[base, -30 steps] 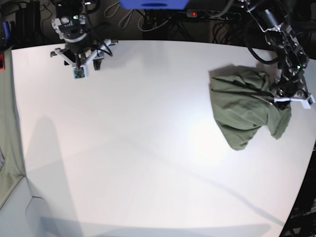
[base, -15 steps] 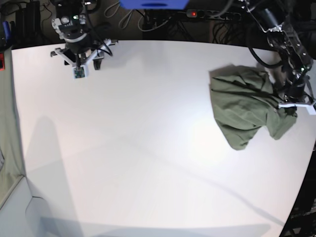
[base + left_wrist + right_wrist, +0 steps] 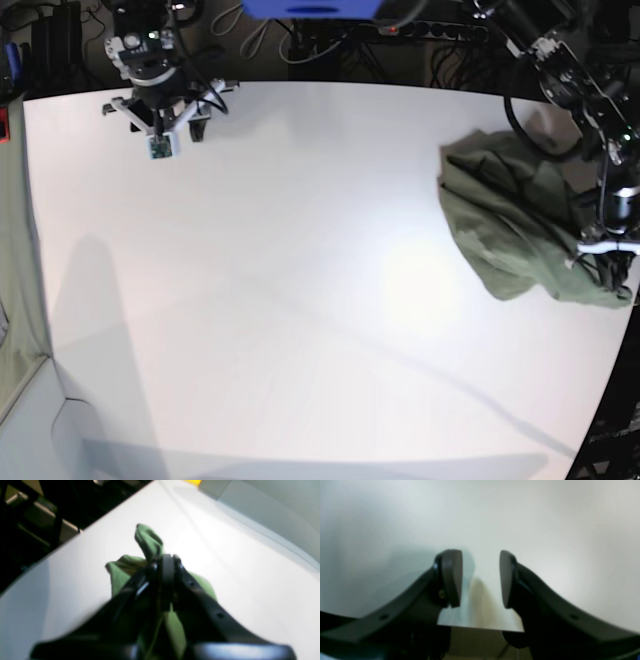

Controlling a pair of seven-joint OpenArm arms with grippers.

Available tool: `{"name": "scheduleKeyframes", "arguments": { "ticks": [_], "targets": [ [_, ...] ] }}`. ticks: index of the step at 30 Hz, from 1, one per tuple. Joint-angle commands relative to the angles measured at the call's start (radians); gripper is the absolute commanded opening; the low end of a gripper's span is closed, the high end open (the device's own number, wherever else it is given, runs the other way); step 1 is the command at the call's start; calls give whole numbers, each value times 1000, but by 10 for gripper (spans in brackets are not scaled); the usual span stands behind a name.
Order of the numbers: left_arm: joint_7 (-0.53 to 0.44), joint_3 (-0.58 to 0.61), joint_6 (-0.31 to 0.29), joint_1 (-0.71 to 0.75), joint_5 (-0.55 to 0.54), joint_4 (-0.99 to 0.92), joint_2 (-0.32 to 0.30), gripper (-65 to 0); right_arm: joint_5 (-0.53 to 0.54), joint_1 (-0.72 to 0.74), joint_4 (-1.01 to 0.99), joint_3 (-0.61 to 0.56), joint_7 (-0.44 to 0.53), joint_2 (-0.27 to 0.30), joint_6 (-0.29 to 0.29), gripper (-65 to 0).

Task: Layout the t-shirt on the table in an organized manner, then fold the t-shirt properly
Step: 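Lift the grasped shirt with the left gripper and drag it across the table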

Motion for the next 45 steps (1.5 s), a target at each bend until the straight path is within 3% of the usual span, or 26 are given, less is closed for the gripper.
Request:
{"name": "scheduleKeyframes", "arguments": {
  "ticks": [1, 9, 16, 20, 23, 26, 29, 31, 34, 38, 45],
  "targets": [
    [-37, 30, -8, -13, -5, 49, -13, -646, -2, 0, 17, 1, 22, 2, 2, -395],
    [-32, 220, -7, -89, -2, 109, -43, -646, -2, 0, 20, 7, 22, 5, 2, -395],
    [-30, 419, -11, -188, 10, 118, -8, -646, -5, -8, 23, 9, 22, 7, 2, -395],
    [-32, 648, -11, -231, 153, 64, 38, -640, -6, -20, 23, 9, 0, 7, 2, -395],
    [-41, 837, -8, -311, 279, -108, 81, -635, -6, -20, 24, 9, -27, 7, 2, -395],
    [-38, 938, -8, -420, 372, -371, 145, -540, -6, -28, 24, 9, -27, 7, 2, -395],
    [-43, 930, -8, -521, 406, -645, 193, -339, -6, -31, 24, 9, -27, 7, 1, -395],
    [-43, 907, -8, -551, 384, -704, 193, -191, -6, -37, 24, 9, -39, 5, 1, -395],
    [-43, 887, -8, -540, 329, -651, 193, -20, -6, -43, 26, 9, -44, 4, -1, -395],
    [-43, 860, -8, -432, 276, -462, 145, 0, -6, -46, 26, 9, -44, 4, -1, -396],
    [-43, 860, -8, -222, 243, -286, -3, 0, -6, -49, 26, 9, -43, 4, -1, -396]
  ]
}}
